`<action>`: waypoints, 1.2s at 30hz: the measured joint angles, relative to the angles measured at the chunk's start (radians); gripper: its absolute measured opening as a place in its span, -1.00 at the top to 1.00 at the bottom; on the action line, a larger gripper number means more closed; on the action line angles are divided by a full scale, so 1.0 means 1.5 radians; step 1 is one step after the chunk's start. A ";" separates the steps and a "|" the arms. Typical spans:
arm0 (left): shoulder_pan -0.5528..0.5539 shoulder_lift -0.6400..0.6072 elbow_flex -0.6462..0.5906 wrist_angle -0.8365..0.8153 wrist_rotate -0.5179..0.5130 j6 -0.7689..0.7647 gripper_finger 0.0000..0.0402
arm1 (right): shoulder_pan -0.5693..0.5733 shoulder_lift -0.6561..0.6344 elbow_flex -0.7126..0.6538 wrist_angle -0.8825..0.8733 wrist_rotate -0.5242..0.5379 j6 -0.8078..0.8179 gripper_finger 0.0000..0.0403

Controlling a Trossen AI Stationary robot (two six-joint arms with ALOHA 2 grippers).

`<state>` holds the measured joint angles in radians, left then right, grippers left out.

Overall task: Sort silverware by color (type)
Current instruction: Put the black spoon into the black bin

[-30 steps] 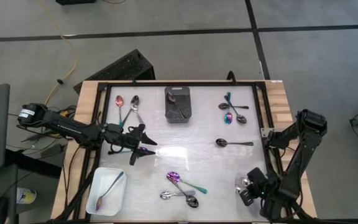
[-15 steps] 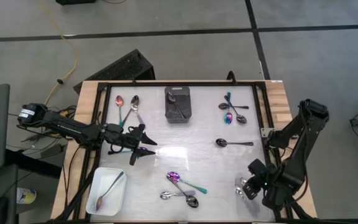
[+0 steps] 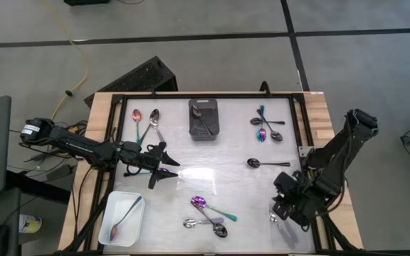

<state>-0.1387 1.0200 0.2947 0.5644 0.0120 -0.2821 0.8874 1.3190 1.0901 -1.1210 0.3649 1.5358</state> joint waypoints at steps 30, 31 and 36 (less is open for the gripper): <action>0.000 0.000 0.000 -0.015 -0.094 -0.097 0.02 | -0.259 -0.141 -0.123 0.168 -0.071 -0.834 0.07; 0.000 0.000 0.000 -0.015 -0.094 -0.094 0.02 | -0.269 -0.157 -0.144 0.180 -0.071 -0.833 0.07; 0.000 0.000 0.000 -0.020 -0.116 -0.071 0.02 | -0.318 -0.222 -0.257 0.265 -0.094 -0.833 0.07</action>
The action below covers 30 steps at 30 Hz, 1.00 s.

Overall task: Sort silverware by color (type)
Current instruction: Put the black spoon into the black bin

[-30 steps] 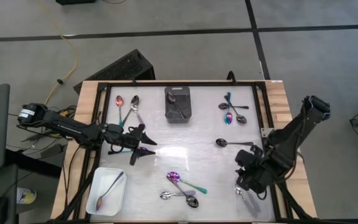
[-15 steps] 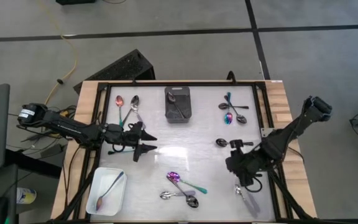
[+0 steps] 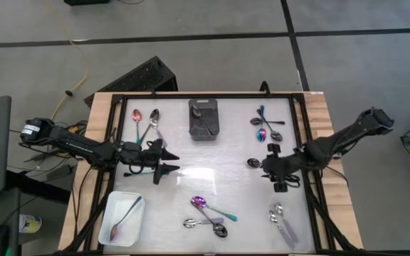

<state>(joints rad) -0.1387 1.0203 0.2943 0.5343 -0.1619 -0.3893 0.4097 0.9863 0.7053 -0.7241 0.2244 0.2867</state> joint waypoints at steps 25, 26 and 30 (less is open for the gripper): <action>0.000 0.000 0.000 -0.005 -0.002 0.003 0.02 | -0.170 0.178 -0.118 0.065 -0.030 0.029 0.07; 0.000 0.000 0.000 -0.006 -0.002 0.007 0.02 | -0.171 0.190 -0.116 0.066 -0.030 0.031 0.07; 0.000 0.000 0.000 -0.019 -0.002 0.017 0.02 | -0.175 0.220 -0.113 0.063 -0.030 0.031 0.07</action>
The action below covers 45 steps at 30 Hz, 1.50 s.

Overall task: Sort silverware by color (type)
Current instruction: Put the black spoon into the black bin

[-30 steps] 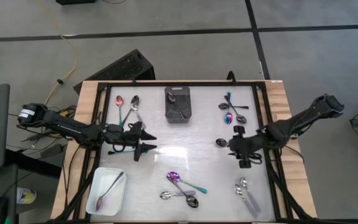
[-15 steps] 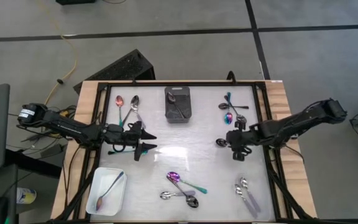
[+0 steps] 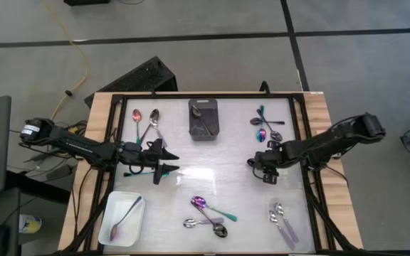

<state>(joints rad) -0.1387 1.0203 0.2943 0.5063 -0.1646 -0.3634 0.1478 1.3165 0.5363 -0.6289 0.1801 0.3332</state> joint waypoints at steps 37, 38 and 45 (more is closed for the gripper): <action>-0.001 0.000 0.000 0.021 0.000 -0.009 0.02 | -0.041 -0.109 0.101 0.372 -0.017 -0.017 0.87; -0.001 0.000 0.000 0.021 0.001 -0.009 0.02 | -0.045 -0.108 0.115 0.372 -0.017 -0.017 0.87; -0.004 0.000 0.000 0.020 0.002 0.011 0.02 | -0.099 -0.044 0.235 0.374 -0.017 -0.018 0.87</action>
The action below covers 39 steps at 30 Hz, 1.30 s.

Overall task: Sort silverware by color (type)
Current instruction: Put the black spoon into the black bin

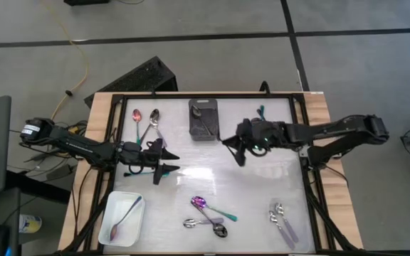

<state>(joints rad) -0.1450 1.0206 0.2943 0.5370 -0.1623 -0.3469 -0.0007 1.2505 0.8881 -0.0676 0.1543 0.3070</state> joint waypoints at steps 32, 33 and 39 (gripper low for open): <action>-0.012 0.000 0.000 -0.057 0.070 0.138 0.02 | -0.249 0.490 0.438 -0.165 -0.024 0.074 0.87; -0.012 0.000 0.000 -0.056 0.070 0.140 0.02 | -0.249 0.490 0.437 -0.174 -0.017 0.074 0.87; -0.012 0.000 0.000 -0.051 0.068 0.142 0.02 | -0.243 0.490 0.438 -0.202 0.014 0.064 0.87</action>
<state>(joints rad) -0.1627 1.0210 0.2943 0.4606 -0.0605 -0.1336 -0.3651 1.9850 1.5444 -0.3712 0.1753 0.4036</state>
